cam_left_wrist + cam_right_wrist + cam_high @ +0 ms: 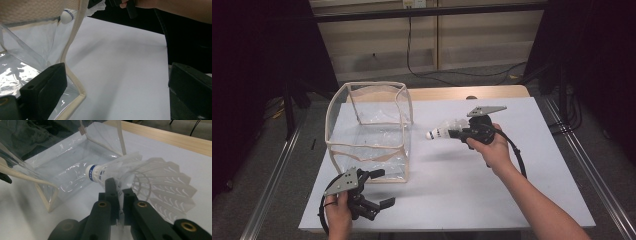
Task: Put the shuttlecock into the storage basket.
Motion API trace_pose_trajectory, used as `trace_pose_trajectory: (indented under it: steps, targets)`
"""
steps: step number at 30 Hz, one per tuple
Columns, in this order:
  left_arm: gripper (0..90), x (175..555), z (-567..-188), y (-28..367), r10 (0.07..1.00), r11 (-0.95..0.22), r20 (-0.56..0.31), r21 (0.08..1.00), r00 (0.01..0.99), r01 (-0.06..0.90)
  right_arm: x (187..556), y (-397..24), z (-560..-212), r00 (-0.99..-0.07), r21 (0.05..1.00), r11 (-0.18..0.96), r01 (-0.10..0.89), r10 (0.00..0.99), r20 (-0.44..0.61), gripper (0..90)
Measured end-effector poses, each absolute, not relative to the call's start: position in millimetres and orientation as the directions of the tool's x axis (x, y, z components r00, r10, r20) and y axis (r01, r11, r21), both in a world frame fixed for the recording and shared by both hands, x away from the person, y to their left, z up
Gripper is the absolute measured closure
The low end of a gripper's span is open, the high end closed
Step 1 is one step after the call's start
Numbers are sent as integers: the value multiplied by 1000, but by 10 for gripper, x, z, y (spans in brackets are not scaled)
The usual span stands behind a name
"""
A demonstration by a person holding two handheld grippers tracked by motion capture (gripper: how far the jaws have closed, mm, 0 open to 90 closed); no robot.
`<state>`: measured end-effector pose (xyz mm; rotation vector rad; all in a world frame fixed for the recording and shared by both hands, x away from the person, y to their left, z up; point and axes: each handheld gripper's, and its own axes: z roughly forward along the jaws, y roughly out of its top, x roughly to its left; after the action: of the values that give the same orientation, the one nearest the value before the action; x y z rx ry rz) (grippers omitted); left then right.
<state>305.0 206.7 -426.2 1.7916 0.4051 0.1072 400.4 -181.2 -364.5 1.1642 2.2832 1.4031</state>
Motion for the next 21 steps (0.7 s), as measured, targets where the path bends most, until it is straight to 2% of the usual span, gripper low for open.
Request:
trace_pose_trajectory:
  steps: [21]
  targets:
    - [22,3047,-4265,2057,328,-209,-138,954,935,215,4003,-1825,-3322,-681,831,264,489,711,175,879]
